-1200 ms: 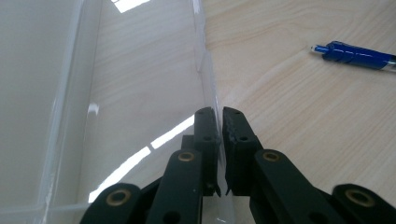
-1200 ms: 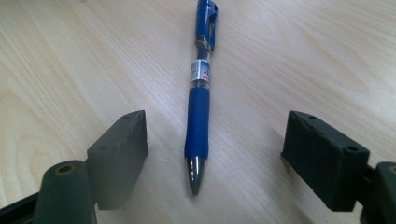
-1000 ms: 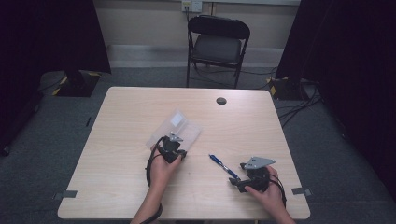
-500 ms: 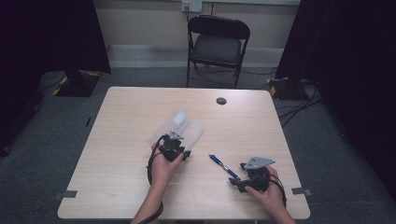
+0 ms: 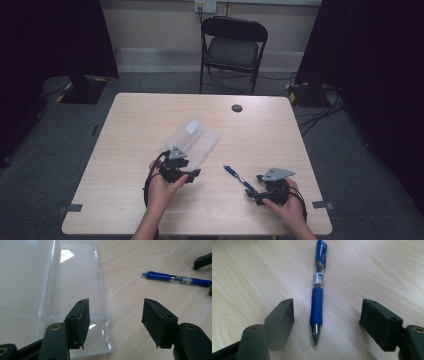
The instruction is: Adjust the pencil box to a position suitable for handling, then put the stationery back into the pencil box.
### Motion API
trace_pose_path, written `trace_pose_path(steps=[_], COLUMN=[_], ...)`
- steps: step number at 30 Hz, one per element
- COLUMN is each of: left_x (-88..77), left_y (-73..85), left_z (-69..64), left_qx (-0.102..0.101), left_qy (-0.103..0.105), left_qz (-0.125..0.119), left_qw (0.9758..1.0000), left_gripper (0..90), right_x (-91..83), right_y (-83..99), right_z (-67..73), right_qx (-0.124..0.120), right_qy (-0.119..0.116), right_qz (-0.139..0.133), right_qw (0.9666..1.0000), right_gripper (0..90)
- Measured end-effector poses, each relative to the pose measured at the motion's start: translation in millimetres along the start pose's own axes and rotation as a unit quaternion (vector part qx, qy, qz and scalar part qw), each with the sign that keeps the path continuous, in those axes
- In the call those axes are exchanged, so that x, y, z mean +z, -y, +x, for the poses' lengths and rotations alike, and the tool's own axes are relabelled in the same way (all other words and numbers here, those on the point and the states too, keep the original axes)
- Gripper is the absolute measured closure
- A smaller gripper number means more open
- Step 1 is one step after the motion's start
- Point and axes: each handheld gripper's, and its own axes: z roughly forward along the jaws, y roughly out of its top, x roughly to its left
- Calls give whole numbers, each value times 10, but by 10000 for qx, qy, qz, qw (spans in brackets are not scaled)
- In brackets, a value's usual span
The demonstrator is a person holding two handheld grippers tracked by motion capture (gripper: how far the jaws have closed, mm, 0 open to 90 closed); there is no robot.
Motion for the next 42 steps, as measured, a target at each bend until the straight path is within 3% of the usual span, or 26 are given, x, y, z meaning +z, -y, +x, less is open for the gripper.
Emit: trace_pose_path(steps=[8, 10, 14, 16, 22, 25, 31, 34, 39, 41, 42], left_x=[-166, -163, -124, -106, -61, -49, 2, 35, 115, 160, 180], left_y=[139, 168, 206, 215, 199, 184, 129, 86, 32, 22, 17], left_z=[-144, -183, -219, -227, -273, -276, -314, -343, -422, -451, -461], left_qx=[173, 156, 156, 157, 180, 198, 337, 468, 595, 648, 680], left_qy=[148, 241, 293, 318, 392, 394, 470, 494, 714, 790, 797], left_qz=[-10, -51, -32, 27, 38, 27, -37, -43, -69, -48, -9], left_qw=[9997, 9996, 9994, 9994, 9991, 9990, 9983, 9977, 9956, 9948, 9945], left_gripper=[364, 364, 364, 363, 338, 313, 287, 270, 262, 263, 266], right_x=[27, 35, 35, 31, 10, -22, -58, -59, -4, 23, 36], right_y=[-31, -52, -80, -78, -74, -82, -78, -92, -89, -88, -84], right_z=[47, 67, 83, 82, 71, 68, 127, 182, 250, 266, 266], right_qx=[6, -8, -23, 4, 94, 115, -89, -300, -439, -476, -488], right_qy=[-99, -116, -80, -123, -135, -370, -765, -1107, -1683, -1769, -1724], right_qz=[-97, -100, -18, -27, -13, -67, -138, -212, -201, -168, -134], right_qw=[9999, 9999, 10000, 9999, 9999, 9992, 9969, 9932, 9846, 9829, 9837], right_gripper=[440, 558, 661, 780, 804, 805, 806, 806, 805, 804, 802])
